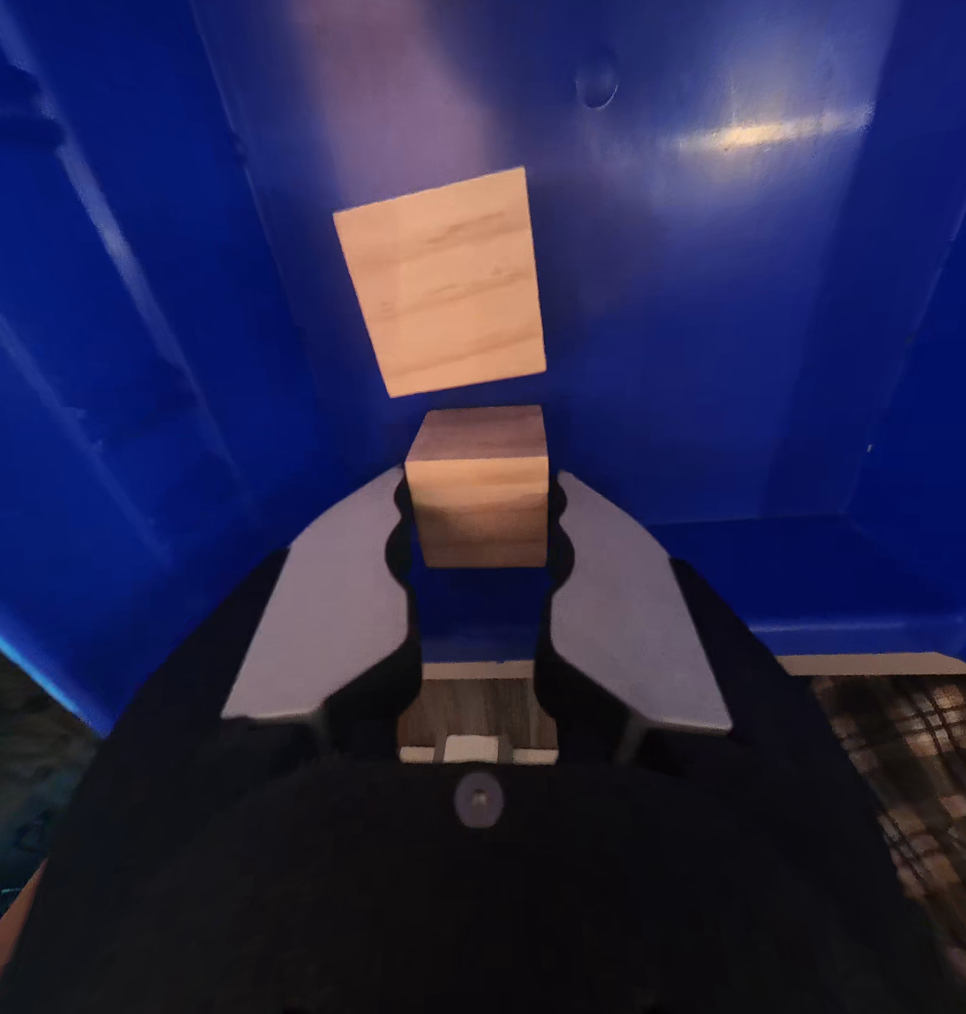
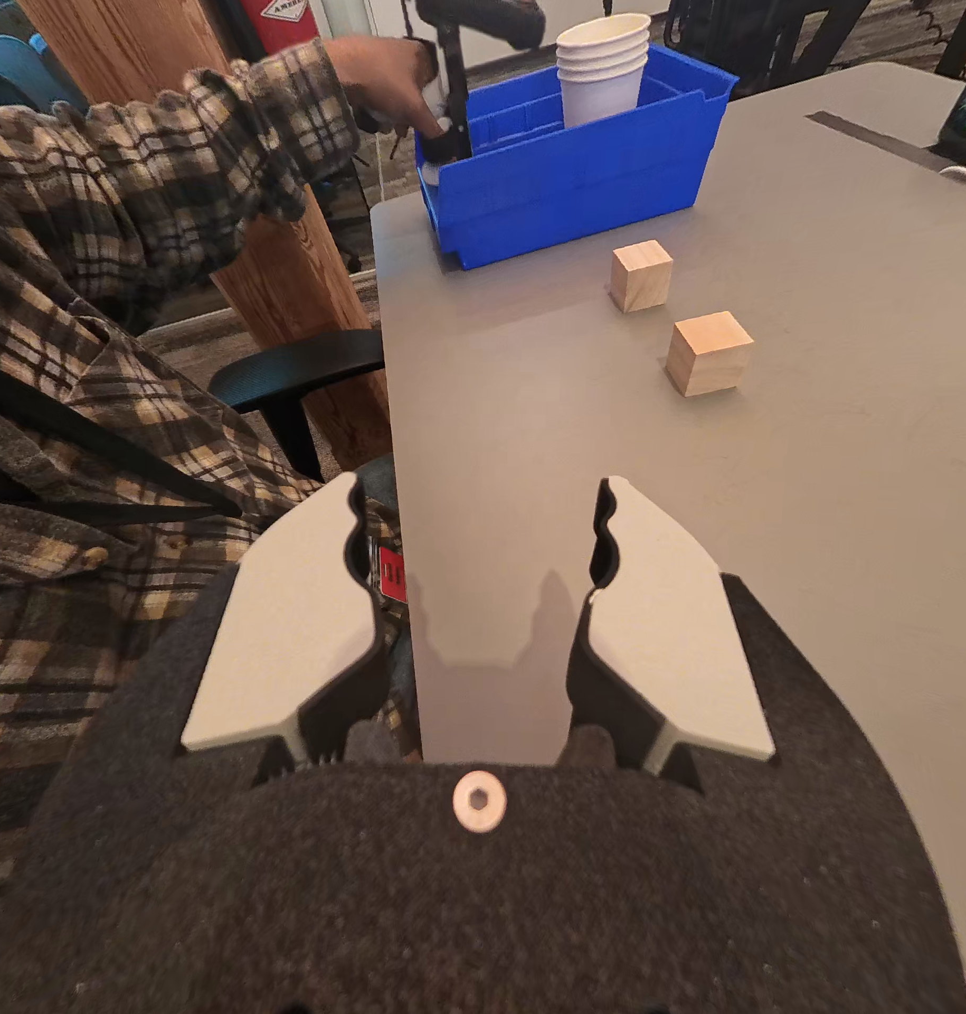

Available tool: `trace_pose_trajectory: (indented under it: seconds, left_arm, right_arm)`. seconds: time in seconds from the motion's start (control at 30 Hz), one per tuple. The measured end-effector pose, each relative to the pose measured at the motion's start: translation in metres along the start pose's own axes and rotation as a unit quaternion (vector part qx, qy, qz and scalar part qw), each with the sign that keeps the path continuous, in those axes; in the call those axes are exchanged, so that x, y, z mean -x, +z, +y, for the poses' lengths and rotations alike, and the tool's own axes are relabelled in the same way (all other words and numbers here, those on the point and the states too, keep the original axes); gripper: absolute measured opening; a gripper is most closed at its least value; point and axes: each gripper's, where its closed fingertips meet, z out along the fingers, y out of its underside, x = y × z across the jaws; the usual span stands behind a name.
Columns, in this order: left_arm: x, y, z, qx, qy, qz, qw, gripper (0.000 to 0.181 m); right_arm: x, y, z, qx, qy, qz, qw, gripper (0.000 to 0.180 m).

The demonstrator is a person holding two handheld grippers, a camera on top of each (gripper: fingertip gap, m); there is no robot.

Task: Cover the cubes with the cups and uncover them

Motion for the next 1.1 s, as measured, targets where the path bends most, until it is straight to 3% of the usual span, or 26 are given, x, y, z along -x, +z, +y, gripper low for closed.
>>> trace_pose_trajectory:
  seconds: [0.13,0.27,0.43,0.57,0.7,0.8,0.97,1.1]
  left_arm:
    - [0.001,-0.009,-0.005,-0.019,0.018,0.019,0.999,0.045]
    - [-0.008,-0.07,-0.027,-0.166,0.031,0.075,0.983,0.045]
    - [-0.1,-0.177,-0.053,-0.381,0.159,0.179,0.893,0.045]
    - [-0.215,-0.209,-0.056,-0.46,0.311,0.206,0.806,0.045]
    - [-0.323,-0.208,-0.05,-0.48,0.411,0.271,0.726,0.045]
    - [-0.377,-0.202,-0.048,-0.481,0.447,0.311,0.687,0.045]
    - [-0.42,-0.191,-0.044,-0.468,0.482,0.341,0.658,0.045]
    - [-0.433,-0.193,-0.039,-0.464,0.493,0.359,0.643,0.045]
  right_arm:
    - [0.001,-0.006,-0.005,-0.012,0.0,0.001,1.0,0.075]
    - [-0.004,-0.013,-0.012,-0.034,0.004,0.01,0.999,0.074]
    - [-0.01,-0.008,-0.037,-0.08,0.007,-0.006,0.997,0.075]
    - [-0.009,0.01,-0.067,-0.084,-0.013,-0.038,0.996,0.072]
    - [-0.015,0.025,-0.091,0.008,-0.086,-0.031,0.996,0.069]
    - [-0.021,0.031,-0.102,0.096,-0.136,-0.016,0.986,0.066]
    - [-0.028,0.038,-0.093,0.243,-0.184,-0.01,0.952,0.062]
    - [-0.034,0.044,-0.083,0.311,-0.2,-0.009,0.929,0.061]
